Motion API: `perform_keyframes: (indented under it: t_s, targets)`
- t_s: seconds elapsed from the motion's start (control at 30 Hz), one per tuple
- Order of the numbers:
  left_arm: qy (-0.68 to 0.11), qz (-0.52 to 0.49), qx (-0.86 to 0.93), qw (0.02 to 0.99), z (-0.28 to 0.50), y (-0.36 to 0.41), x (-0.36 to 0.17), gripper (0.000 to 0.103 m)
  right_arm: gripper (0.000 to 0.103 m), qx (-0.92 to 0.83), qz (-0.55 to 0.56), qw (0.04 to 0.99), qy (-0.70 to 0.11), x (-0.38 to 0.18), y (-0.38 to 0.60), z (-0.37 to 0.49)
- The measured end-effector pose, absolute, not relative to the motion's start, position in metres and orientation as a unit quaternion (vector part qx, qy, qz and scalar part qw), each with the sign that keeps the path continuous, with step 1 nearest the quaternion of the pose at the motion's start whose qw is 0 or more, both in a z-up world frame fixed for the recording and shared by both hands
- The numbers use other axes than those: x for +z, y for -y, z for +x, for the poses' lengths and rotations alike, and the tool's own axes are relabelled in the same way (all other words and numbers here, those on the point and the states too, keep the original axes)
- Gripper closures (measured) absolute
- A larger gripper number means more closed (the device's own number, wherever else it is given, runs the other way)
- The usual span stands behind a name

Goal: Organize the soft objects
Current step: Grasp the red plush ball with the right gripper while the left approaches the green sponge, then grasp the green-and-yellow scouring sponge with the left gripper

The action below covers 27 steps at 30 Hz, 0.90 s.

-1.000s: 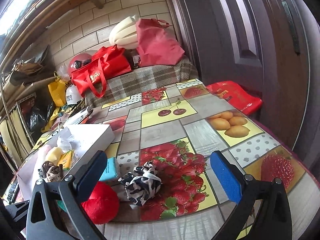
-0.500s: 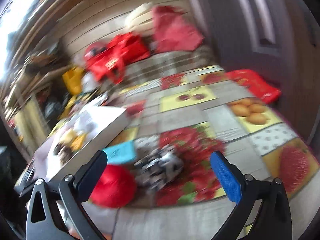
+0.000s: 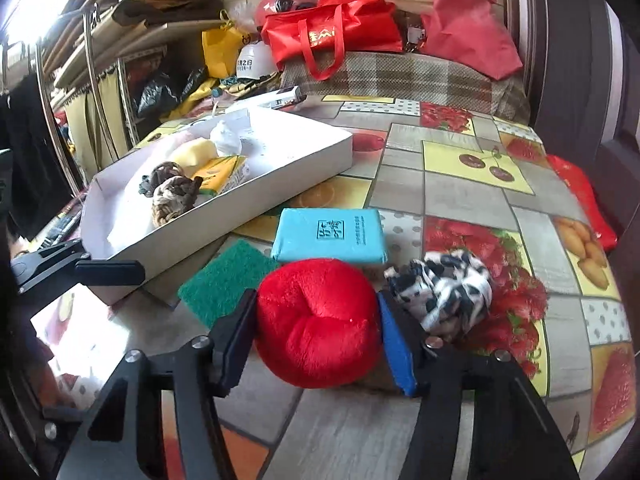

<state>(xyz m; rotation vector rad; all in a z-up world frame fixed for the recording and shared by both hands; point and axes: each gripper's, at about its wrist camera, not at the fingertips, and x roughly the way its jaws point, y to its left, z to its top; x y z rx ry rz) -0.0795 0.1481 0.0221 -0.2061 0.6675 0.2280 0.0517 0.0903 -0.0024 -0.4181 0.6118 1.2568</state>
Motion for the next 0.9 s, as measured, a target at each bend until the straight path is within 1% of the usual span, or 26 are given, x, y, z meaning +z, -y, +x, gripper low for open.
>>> perform_keyframes:
  t_s: [0.17, 0.33, 0.4, 0.6, 0.67, 0.7, 0.73, 0.77, 0.8, 0.83, 0.9]
  targets:
    - [-0.332, -0.081, 0.103, 0.934, -0.067, -0.135, 0.022, 0.001, 0.045, 0.551, -0.164, 0.760, -0.302, -0.003, -0.054, 0.069]
    - [-0.346, -0.083, 0.151, 0.922, -0.039, -0.136, 0.018, 0.001, 0.044, 0.514, -0.133, 0.784, -0.322, -0.002, -0.021, 0.094]
    - [-0.357, -0.089, 0.175, 0.913, -0.027, -0.142, 0.015, 0.001, 0.044, 0.515, -0.116, 0.782, -0.331, -0.003, -0.018, 0.100]
    - [-0.382, -0.106, 0.186, 0.899, -0.005, -0.153, 0.006, 0.001, 0.044, 0.517, -0.122, 0.781, -0.327, -0.004, -0.020, 0.099]
    - [-0.390, -0.114, 0.176, 0.897, -0.002, -0.156, 0.003, 0.016, 0.044, 0.523, -0.121, 0.780, -0.323, -0.003, -0.019, 0.098]
    - [-0.391, -0.119, 0.173, 0.896, -0.002, -0.158, 0.003, 0.032, 0.044, 0.532, -0.125, 0.774, -0.319, -0.002, -0.019, 0.094]
    - [-0.393, -0.122, 0.170, 0.896, -0.002, -0.157, 0.002, 0.043, 0.044, 0.540, -0.133, 0.768, -0.317, -0.002, -0.020, 0.090]
    - [-0.391, -0.124, 0.167, 0.897, -0.003, -0.157, 0.002, 0.047, 0.044, 0.549, -0.143, 0.762, -0.313, -0.002, -0.021, 0.084]
    - [-0.390, -0.124, 0.159, 0.898, -0.004, -0.156, 0.002, 0.054, 0.044, 0.558, -0.154, 0.755, -0.308, -0.002, -0.021, 0.077]
    - [-0.392, -0.122, 0.155, 0.899, -0.004, -0.155, 0.002, 0.056, 0.044, 0.568, -0.168, 0.746, -0.304, -0.003, -0.022, 0.069]
    - [-0.393, -0.120, 0.156, 0.898, -0.002, -0.154, 0.002, 0.056, 0.042, 0.569, -0.186, 0.745, -0.294, -0.003, -0.022, 0.059]
